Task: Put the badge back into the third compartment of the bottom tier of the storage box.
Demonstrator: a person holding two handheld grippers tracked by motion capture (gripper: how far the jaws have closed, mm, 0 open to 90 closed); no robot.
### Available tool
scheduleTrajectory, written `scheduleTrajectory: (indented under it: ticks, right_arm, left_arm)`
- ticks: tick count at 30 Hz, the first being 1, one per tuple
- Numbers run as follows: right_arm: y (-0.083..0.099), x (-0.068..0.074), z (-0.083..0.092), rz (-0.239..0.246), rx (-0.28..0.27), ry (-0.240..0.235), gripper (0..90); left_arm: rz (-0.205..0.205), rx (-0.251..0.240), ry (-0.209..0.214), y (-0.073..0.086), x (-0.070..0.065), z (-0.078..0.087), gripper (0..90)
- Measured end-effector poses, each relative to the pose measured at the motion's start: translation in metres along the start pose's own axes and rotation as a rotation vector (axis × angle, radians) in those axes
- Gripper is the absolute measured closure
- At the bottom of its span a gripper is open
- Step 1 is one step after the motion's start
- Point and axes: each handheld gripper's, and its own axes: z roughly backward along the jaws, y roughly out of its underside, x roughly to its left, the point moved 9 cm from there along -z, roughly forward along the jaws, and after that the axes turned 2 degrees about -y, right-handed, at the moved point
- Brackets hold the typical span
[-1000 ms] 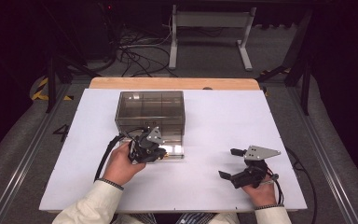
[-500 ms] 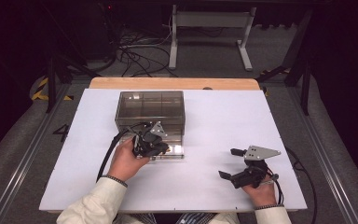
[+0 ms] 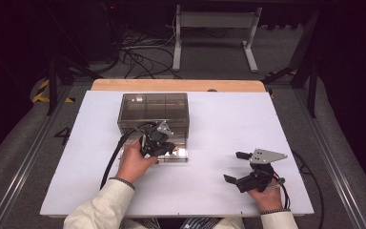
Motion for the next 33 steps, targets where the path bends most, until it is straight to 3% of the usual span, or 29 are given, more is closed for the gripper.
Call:
scheduleTrajectory:
  ticks: [13,25,33]
  right_arm:
    - [0.0,0.0,0.0,-0.001,0.0,-0.001,0.3]
    - [0.0,0.0,0.001,0.0,-0.001,0.002,0.3]
    - [0.0,0.0,0.001,-0.002,-0.003,0.001,0.3]
  left_arm:
    - [0.044,0.002,0.001,0.002,0.007,-0.011,84.7]
    - [0.048,0.028,-0.023,0.006,0.011,-0.022,83.7]
    - [0.044,-0.009,-0.038,0.004,0.011,-0.01,70.7]
